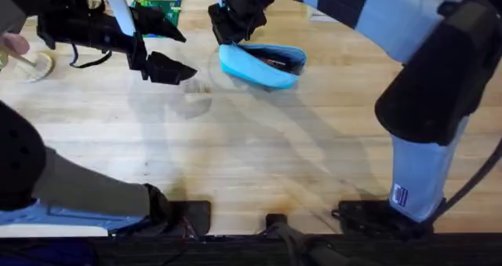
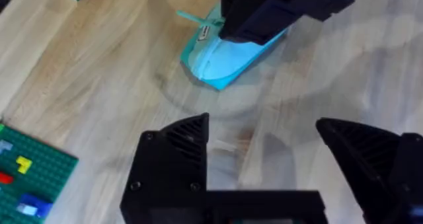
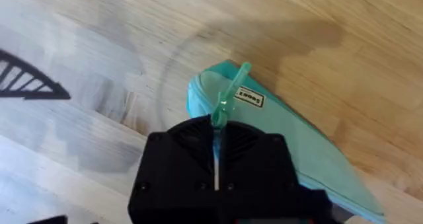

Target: Unzip the bag, pick up the pens from the table one at a time and place them inside, then zip the bag closed.

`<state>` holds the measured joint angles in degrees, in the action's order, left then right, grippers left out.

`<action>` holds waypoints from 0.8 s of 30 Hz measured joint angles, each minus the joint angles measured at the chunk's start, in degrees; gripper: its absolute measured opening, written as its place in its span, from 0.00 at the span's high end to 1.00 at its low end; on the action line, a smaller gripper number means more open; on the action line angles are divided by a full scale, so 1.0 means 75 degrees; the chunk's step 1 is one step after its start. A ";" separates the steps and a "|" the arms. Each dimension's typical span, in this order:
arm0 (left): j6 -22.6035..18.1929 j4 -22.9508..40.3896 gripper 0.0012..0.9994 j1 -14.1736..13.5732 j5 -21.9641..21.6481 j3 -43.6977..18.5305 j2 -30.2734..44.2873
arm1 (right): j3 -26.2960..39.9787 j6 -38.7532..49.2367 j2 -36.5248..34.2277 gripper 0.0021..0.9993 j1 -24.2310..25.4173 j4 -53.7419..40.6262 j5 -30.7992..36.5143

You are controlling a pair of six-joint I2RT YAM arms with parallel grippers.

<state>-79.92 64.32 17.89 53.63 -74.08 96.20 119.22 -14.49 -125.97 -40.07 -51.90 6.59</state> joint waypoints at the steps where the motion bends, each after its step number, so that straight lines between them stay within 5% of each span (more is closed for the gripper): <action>1: -0.0075 -0.0099 0.01 0.0000 0.0078 0.0000 0.0092 | 0.0000 0.0002 0.0000 0.97 0.0000 0.0000 0.0000; 24: -0.0458 -0.3176 0.01 -0.0234 0.2406 0.0000 0.2179 | 0.0000 0.0002 0.0000 0.97 0.0000 0.0000 0.0000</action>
<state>-83.36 40.50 16.14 71.67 -74.08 112.55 119.22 -14.48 -125.97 -40.07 -51.90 6.59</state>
